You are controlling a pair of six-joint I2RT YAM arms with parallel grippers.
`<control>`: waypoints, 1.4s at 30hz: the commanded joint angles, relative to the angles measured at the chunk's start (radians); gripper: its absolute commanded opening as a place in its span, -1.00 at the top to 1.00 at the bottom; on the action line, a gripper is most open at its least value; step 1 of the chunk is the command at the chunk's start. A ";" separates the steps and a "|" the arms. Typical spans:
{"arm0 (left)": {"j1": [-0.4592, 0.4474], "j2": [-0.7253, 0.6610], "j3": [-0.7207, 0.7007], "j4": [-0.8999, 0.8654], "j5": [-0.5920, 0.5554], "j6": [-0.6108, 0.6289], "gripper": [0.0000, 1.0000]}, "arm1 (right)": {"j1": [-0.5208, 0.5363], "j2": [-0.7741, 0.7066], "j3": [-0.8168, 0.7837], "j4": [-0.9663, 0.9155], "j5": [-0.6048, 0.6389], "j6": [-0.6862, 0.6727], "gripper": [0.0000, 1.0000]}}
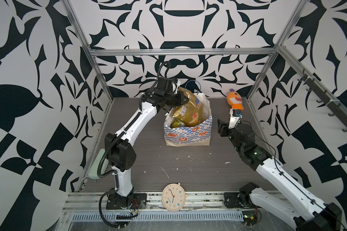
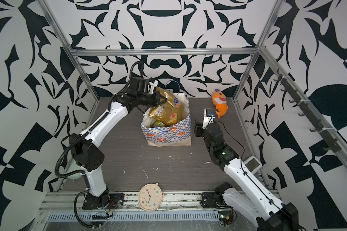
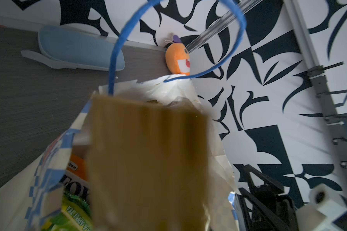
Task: Take the snacks out of the paper bag
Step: Pick up the snack from the paper bag, then place the snack at the top-left of the table.
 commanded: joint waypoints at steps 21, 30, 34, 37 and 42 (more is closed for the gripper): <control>0.145 -0.316 0.082 0.200 0.104 -0.043 1.00 | 0.004 0.051 0.031 0.080 -0.008 0.043 -0.29; 0.271 -0.422 0.094 0.157 0.094 -0.018 1.00 | 0.004 0.091 0.049 0.099 -0.013 0.051 -0.28; 0.327 -0.435 0.128 0.133 0.097 -0.002 1.00 | 0.004 0.114 0.059 0.100 -0.013 0.053 -0.28; 0.378 -0.421 0.153 0.141 0.129 -0.027 1.00 | 0.003 0.132 0.064 0.102 -0.013 0.055 -0.27; 0.407 -0.385 0.189 0.171 0.189 -0.052 1.00 | 0.004 0.149 0.074 0.096 -0.010 0.057 -0.27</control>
